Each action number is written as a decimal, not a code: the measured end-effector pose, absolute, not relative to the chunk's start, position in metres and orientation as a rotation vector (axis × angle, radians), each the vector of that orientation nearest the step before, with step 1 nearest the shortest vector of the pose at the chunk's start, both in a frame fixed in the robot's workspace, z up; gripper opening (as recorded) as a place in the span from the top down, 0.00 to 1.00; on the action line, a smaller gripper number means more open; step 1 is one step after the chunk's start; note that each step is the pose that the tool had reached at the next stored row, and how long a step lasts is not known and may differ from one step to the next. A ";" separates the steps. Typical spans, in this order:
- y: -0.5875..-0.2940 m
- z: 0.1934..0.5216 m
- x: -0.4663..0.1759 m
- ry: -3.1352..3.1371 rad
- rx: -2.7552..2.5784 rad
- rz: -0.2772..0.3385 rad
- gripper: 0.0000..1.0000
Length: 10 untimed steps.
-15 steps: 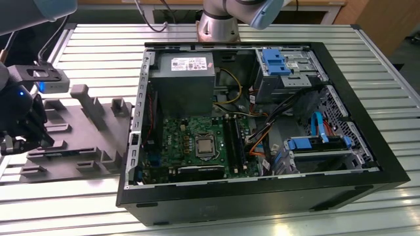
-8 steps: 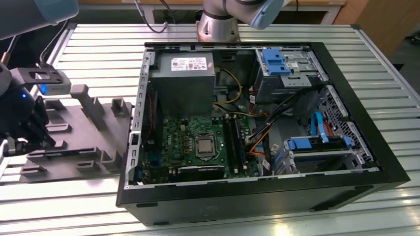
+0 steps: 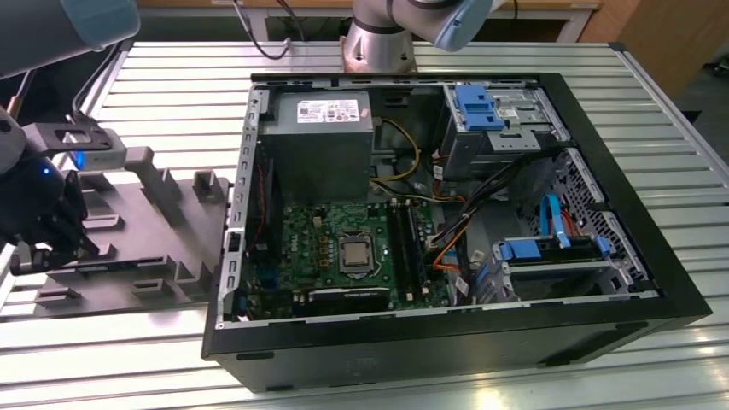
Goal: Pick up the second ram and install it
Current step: 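Pick up the second ram and move it above second insertion slot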
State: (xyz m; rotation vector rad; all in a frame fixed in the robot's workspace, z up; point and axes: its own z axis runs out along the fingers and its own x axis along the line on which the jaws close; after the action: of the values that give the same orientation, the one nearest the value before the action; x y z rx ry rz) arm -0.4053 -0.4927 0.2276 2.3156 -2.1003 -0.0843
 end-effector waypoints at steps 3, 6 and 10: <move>-0.493 0.226 -0.405 -2.100 2.316 -0.084 0.89; -0.493 0.225 -0.405 -2.101 2.315 -0.084 0.89; -0.493 0.222 -0.405 -2.102 2.315 -0.084 0.89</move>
State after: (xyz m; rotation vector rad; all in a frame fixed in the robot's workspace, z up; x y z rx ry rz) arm -0.4053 -0.4927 0.2222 2.3145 -2.1017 -0.0842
